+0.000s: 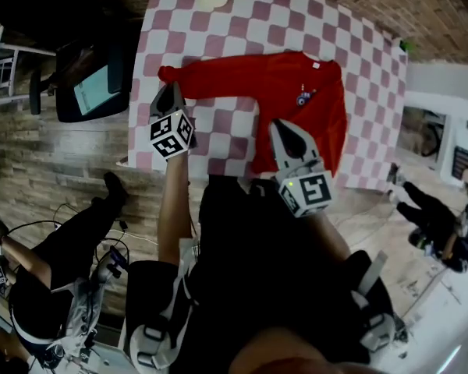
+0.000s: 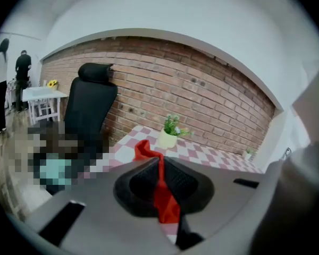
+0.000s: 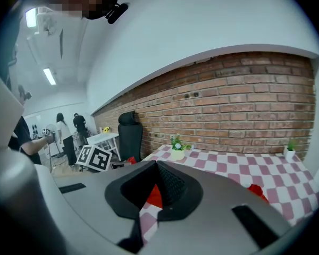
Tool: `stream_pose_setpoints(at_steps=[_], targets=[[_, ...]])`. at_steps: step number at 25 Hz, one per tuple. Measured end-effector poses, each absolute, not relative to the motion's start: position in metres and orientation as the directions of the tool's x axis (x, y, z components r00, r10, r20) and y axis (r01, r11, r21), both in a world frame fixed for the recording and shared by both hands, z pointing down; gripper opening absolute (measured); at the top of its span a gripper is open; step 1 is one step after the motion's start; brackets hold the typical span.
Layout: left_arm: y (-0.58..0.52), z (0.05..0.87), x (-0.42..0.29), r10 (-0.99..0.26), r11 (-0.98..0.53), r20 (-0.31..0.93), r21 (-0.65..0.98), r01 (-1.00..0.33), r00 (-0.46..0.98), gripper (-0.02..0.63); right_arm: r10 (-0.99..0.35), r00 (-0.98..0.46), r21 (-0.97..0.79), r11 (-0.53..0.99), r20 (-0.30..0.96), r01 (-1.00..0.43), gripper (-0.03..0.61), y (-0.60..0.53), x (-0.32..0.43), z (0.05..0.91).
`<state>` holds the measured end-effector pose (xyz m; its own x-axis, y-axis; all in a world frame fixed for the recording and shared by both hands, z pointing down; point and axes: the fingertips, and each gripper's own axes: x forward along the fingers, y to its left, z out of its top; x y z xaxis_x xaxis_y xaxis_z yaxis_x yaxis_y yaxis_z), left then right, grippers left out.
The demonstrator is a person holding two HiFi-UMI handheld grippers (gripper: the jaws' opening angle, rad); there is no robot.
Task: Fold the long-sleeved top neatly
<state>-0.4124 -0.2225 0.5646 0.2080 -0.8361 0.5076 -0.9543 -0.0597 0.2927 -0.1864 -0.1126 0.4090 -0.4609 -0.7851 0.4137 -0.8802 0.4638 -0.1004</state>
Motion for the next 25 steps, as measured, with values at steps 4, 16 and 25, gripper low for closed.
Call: stream_pose_setpoints(at_steps=[4, 16, 25], targets=[[-0.231, 0.531, -0.364, -0.847, -0.167, 0.457, 0.255, -0.952, 0.271, 0.025, -0.824, -0.39, -0.111, 0.379, 0.411, -0.919, 0.008, -0.097, -0.139, 0.407], [-0.199, 0.469, -0.194, -0.771, -0.492, 0.374, 0.164, -0.855, 0.516, 0.025, -0.905, -0.219, -0.097, 0.197, 0.366, -0.976, 0.008, -0.039, -0.012, 0.4], [-0.147, 0.456, -0.079, -0.689, -0.633, 0.364, 0.118, -0.765, 0.627, 0.025, -0.925, -0.118, -0.122, 0.079, 0.361, -0.989, 0.008, 0.016, 0.072, 0.406]])
